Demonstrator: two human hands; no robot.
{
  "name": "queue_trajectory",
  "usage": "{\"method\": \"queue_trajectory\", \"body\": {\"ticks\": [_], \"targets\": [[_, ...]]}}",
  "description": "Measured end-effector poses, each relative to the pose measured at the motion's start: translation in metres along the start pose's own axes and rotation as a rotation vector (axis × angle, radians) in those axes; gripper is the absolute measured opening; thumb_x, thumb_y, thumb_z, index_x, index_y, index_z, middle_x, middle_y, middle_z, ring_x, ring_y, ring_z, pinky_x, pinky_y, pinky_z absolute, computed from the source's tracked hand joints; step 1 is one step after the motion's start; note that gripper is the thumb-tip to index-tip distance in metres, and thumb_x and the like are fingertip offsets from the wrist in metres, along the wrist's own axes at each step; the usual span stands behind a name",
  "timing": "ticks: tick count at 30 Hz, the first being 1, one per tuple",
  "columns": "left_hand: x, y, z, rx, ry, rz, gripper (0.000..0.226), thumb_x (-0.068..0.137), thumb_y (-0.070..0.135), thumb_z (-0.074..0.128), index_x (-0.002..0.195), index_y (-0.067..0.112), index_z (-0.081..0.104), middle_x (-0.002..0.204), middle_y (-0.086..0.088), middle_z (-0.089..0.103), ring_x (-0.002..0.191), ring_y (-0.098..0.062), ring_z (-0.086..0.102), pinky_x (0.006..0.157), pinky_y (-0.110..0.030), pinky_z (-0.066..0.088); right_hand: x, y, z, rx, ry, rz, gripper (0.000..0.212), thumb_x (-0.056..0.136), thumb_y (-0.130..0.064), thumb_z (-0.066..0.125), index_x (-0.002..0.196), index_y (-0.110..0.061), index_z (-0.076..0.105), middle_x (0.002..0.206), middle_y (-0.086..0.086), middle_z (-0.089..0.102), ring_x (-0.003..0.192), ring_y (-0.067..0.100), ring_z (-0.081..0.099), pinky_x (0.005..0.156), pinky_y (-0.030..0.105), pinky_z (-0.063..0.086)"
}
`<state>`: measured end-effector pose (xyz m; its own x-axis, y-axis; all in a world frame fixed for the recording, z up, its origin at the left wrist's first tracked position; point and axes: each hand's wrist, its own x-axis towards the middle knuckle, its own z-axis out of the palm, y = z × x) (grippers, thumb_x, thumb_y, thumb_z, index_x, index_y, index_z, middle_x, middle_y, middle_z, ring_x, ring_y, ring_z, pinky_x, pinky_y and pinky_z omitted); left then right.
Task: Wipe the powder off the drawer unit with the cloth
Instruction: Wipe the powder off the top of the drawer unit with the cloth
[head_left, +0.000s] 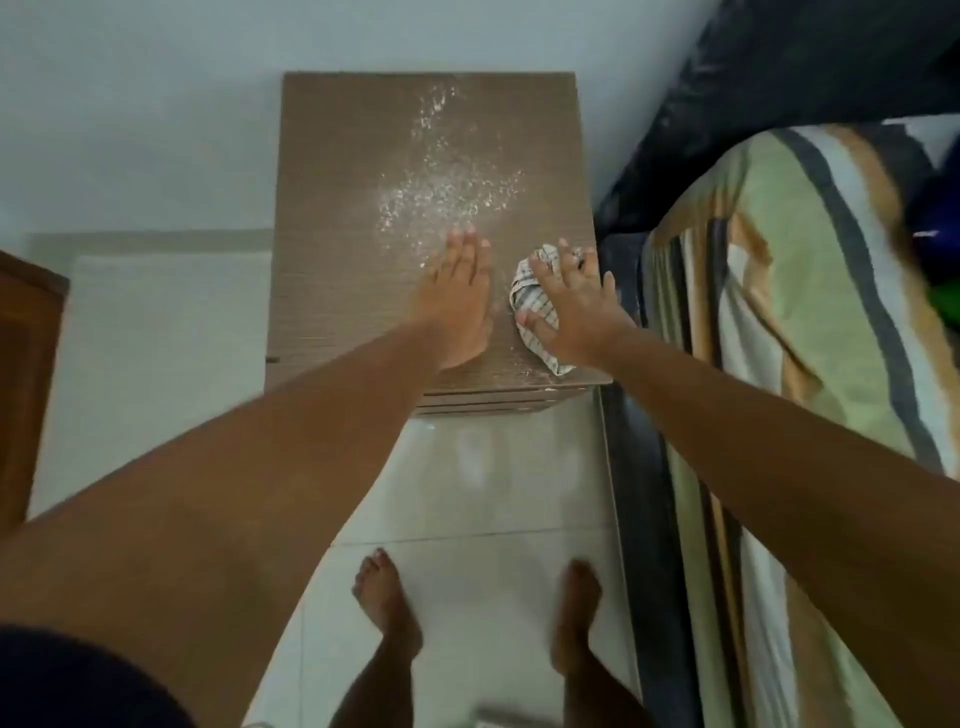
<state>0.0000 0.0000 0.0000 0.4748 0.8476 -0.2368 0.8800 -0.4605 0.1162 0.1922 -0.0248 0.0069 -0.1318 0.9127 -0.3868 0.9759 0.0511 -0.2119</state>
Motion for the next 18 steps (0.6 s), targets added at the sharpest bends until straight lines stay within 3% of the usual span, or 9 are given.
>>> {"method": "queue_trajectory", "body": {"ticks": [5, 7, 9, 12, 16, 18], "targets": [[0.047, -0.011, 0.030, -0.018, 0.065, 0.039, 0.068, 0.106, 0.035, 0.021, 0.157, 0.001, -0.007, 0.166, -0.024, -0.009, 0.153, -0.041, -0.013, 0.126, -0.053, 0.000, 0.015, 0.017, 0.043, 0.019, -0.040, -0.053, 0.084, 0.091, -0.074, 0.032, 0.159, -0.030, 0.008, 0.166, 0.010, -0.014, 0.149, 0.045, -0.017, 0.118, 0.059, 0.000], [0.063, -0.015, 0.038, -0.041, 0.059, 0.047, 0.065, 0.106, 0.035, 0.018, 0.158, 0.001, -0.003, 0.167, -0.022, -0.007, 0.154, -0.039, -0.011, 0.126, -0.050, 0.000, 0.017, 0.023, 0.057, 0.016, 0.023, -0.105, 0.078, 0.096, -0.061, 0.040, 0.159, -0.026, 0.009, 0.166, 0.012, -0.013, 0.149, 0.046, -0.015, 0.118, 0.062, 0.003], [0.077, -0.019, 0.046, -0.042, 0.032, 0.037, 0.063, 0.107, 0.034, 0.016, 0.159, 0.002, -0.001, 0.168, -0.019, -0.005, 0.155, -0.036, -0.011, 0.126, -0.048, 0.000, 0.016, 0.030, 0.065, 0.050, 0.099, -0.124, 0.067, 0.101, -0.031, 0.050, 0.158, -0.021, 0.018, 0.167, 0.015, -0.002, 0.150, 0.047, -0.008, 0.120, 0.064, 0.013], [0.086, -0.019, 0.060, 0.001, 0.008, 0.033, 0.062, 0.106, 0.034, 0.014, 0.159, 0.004, 0.003, 0.168, -0.017, -0.002, 0.156, -0.034, -0.005, 0.127, -0.050, 0.003, 0.017, 0.039, 0.071, 0.127, 0.143, -0.141, 0.066, 0.095, -0.001, 0.053, 0.155, -0.014, 0.029, 0.166, 0.013, 0.012, 0.153, 0.039, 0.002, 0.120, 0.055, 0.022], [0.082, -0.020, 0.070, -0.035, 0.097, 0.045, 0.065, 0.104, 0.039, 0.008, 0.160, 0.007, 0.006, 0.169, -0.013, 0.001, 0.157, -0.029, -0.003, 0.128, -0.048, 0.003, 0.023, 0.044, 0.062, 0.368, 0.312, -0.122, 0.050, 0.094, 0.007, 0.051, 0.143, -0.004, 0.050, 0.153, 0.018, 0.042, 0.145, 0.034, 0.034, 0.117, 0.049, 0.035], [0.083, -0.022, 0.074, -0.046, 0.130, 0.050, 0.065, 0.104, 0.040, 0.008, 0.160, 0.008, 0.008, 0.169, -0.012, 0.004, 0.157, -0.027, 0.000, 0.128, -0.047, 0.005, 0.031, 0.046, 0.047, 0.483, 0.466, -0.070, 0.044, 0.093, 0.006, 0.055, 0.136, -0.002, 0.058, 0.141, 0.017, 0.056, 0.134, 0.029, 0.051, 0.116, 0.036, 0.039]]}}
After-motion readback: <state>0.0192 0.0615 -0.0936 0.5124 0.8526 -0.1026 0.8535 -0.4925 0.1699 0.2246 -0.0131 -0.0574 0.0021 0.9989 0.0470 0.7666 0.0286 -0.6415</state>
